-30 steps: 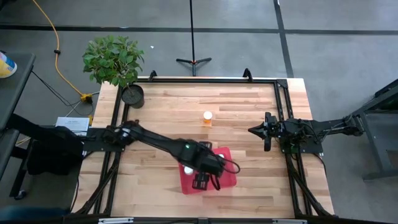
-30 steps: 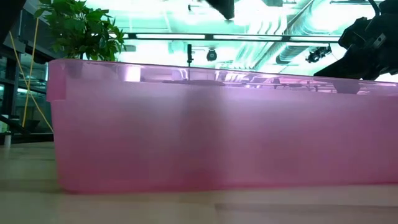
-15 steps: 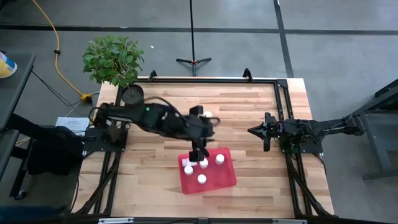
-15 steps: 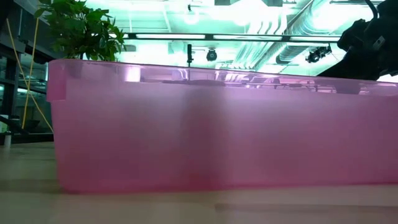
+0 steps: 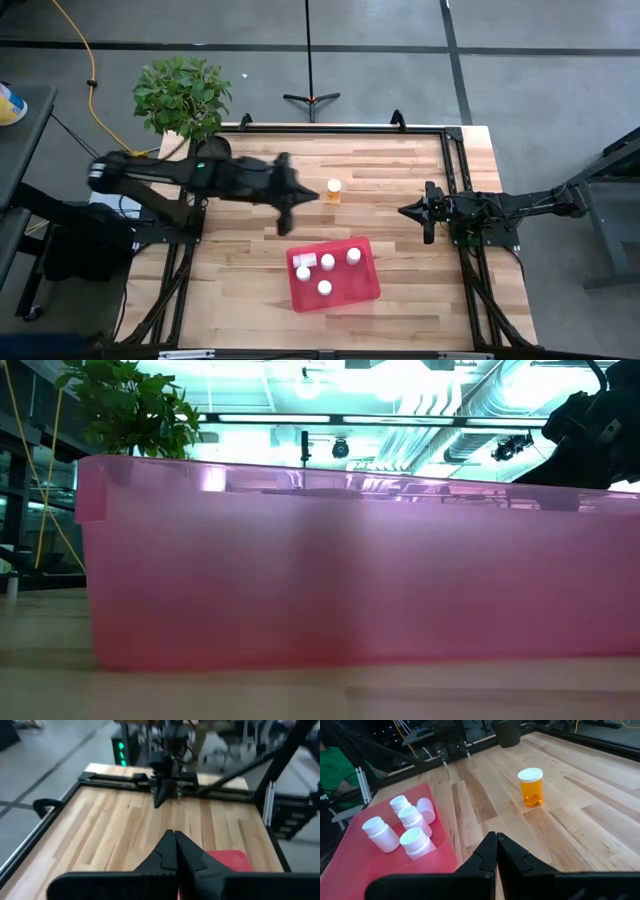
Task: Pick and place pill bottles into a basket
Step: Put the orange pill bottle into the bin
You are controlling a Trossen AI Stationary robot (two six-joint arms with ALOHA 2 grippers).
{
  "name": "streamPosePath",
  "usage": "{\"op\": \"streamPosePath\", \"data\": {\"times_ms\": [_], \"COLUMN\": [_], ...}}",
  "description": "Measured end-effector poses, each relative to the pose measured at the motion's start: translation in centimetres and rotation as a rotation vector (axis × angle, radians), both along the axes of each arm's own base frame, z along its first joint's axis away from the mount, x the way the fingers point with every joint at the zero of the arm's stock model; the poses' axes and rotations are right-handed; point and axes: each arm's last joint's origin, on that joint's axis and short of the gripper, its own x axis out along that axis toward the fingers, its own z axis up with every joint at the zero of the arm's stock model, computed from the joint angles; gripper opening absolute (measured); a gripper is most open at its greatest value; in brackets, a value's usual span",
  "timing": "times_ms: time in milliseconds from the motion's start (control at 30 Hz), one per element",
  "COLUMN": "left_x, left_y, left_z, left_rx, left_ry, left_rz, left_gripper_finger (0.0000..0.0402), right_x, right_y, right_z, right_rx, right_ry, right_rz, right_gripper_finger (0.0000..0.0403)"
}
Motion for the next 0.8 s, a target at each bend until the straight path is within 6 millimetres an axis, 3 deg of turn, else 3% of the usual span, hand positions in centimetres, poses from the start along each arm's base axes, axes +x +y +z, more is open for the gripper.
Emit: {"op": "streamPosePath", "data": {"times_ms": [200, 467, 633, 800], "left_x": [-6.7, -13.9, -17.0, -18.7], "left_y": [1.0, 2.1, 2.8, 3.0], "left_z": [-3.8, -9.8, -11.8, -13.2], "left_rx": [-0.054, -0.093, -0.078, -0.023], "left_ry": [-0.174, -0.369, -0.456, -0.49], "left_rz": [0.063, 0.052, 0.133, 0.129], "left_gripper_finger": [0.0053, 0.0021, 0.0041, 0.0021], "right_x": [0.0, 0.1, 0.1, 0.2], "right_y": [0.0, -0.1, -0.1, -0.1], "right_z": [0.1, 0.4, 0.5, 0.6], "right_rx": [-0.002, -0.006, -0.011, -0.004], "right_ry": [-0.009, -0.061, -0.069, -0.074], "right_rz": [-0.008, -0.03, -0.043, -0.044], "right_gripper_finger": [0.0, 0.0, 0.0, 0.0]}}
